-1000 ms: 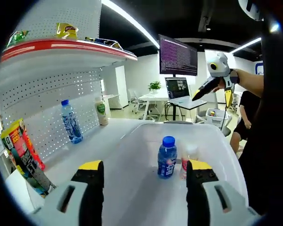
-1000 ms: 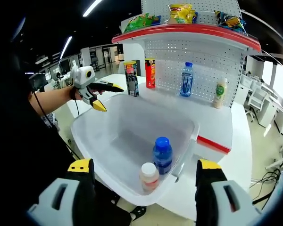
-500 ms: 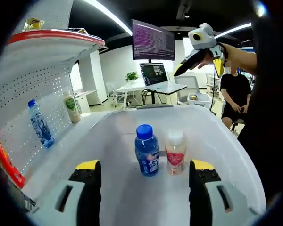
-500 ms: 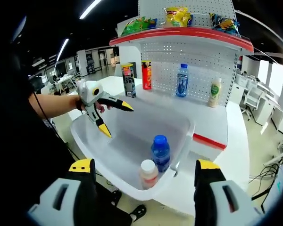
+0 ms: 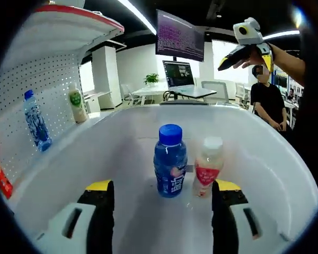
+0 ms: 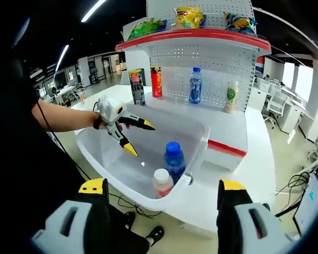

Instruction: Place the items from the shopping basket onto the snack and drink counter

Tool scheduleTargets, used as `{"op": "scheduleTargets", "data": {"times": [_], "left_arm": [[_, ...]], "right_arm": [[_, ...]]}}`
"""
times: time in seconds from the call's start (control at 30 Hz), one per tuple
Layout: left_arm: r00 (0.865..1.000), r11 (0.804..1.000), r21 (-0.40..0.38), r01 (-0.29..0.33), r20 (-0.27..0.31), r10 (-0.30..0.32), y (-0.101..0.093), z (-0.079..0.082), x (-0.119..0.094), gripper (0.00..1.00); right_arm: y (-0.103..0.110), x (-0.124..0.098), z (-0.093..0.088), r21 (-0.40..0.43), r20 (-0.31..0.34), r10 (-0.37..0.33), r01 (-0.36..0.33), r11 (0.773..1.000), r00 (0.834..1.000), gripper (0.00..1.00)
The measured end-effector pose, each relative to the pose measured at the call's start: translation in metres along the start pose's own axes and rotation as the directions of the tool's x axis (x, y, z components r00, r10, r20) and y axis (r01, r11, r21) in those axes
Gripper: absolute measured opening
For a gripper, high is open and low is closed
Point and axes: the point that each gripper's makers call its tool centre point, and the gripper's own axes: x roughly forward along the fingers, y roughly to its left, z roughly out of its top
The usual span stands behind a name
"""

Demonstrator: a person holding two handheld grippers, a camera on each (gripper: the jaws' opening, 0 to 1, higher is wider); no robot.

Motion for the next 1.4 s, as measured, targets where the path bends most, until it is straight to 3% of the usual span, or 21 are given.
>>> {"op": "scheduleTargets", "data": {"times": [0.17, 0.37, 0.7, 0.93, 1.27, 1.33, 1.4], "left_arm": [[1.0, 1.0, -0.003, 0.002, 0.011, -0.002, -0.001, 0.0, 0.012, 0.74], [1.0, 1.0, 0.015, 0.002, -0.013, -0.001, -0.002, -0.014, 0.03, 0.73], [1.0, 0.999, -0.044, -0.015, -0.019, 0.014, 0.001, -0.028, 0.063, 0.73], [0.999, 0.998, -0.062, -0.012, -0.034, 0.01, -0.003, -0.039, 0.084, 0.73], [1.0, 0.998, -0.067, 0.002, -0.015, -0.003, -0.003, -0.044, 0.103, 0.7], [0.999, 0.994, -0.11, -0.004, 0.036, 0.008, -0.003, -0.038, 0.106, 0.71], [1.0, 1.0, -0.027, -0.002, 0.004, 0.002, -0.005, -0.044, 0.109, 0.69]], "right_arm": [[-0.002, -0.005, 0.001, 0.006, 0.004, -0.004, 0.004, 1.0, 1.0, 0.82], [-0.006, -0.006, -0.001, 0.004, -0.015, -0.02, 0.02, 1.0, 1.0, 0.81], [-0.006, -0.013, -0.012, 0.019, -0.061, -0.04, 0.042, 0.999, 0.997, 0.81], [-0.005, -0.021, -0.009, 0.01, -0.032, -0.067, 0.068, 0.998, 0.997, 0.78], [0.002, -0.019, -0.026, 0.049, -0.076, -0.072, 0.076, 0.996, 0.994, 0.8], [0.0, -0.02, -0.028, 0.052, -0.084, -0.08, 0.085, 0.995, 0.993, 0.79], [-0.004, -0.022, -0.031, 0.059, -0.093, -0.095, 0.1, 0.993, 0.991, 0.79]]}}
